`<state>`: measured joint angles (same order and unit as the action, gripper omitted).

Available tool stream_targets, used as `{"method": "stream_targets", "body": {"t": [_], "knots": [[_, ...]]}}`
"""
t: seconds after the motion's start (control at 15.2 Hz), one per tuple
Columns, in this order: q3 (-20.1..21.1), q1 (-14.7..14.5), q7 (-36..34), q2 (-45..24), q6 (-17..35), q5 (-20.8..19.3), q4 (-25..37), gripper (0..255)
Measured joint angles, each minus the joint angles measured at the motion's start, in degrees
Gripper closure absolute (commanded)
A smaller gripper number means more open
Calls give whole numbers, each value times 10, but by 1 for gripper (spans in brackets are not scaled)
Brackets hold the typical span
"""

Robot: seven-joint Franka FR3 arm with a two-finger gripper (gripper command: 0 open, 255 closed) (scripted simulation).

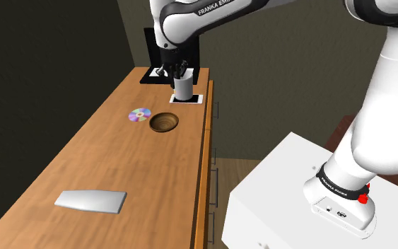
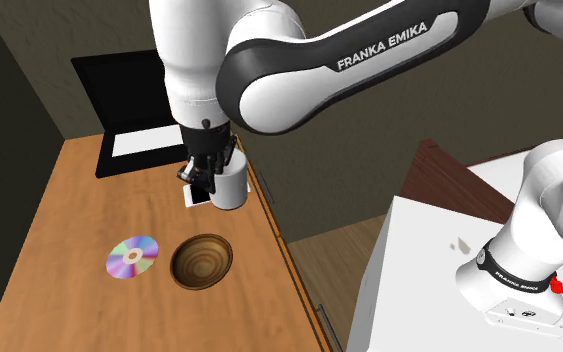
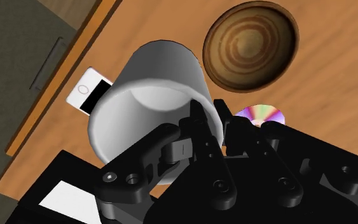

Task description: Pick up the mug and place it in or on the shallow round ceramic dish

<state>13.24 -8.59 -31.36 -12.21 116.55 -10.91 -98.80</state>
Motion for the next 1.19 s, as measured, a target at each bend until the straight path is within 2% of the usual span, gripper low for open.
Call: {"method": "stream_targets", "body": {"t": [0.26,0.46,0.53,1.19], "knots": [[12,-35,-43,-57,-38,-19,87,255],[18,-67,-72,-115,-80,-36,180,255],[19,-73,-76,-122,-84,-38,190,255],[16,-74,-92,-137,-23,-47,142,255]]}}
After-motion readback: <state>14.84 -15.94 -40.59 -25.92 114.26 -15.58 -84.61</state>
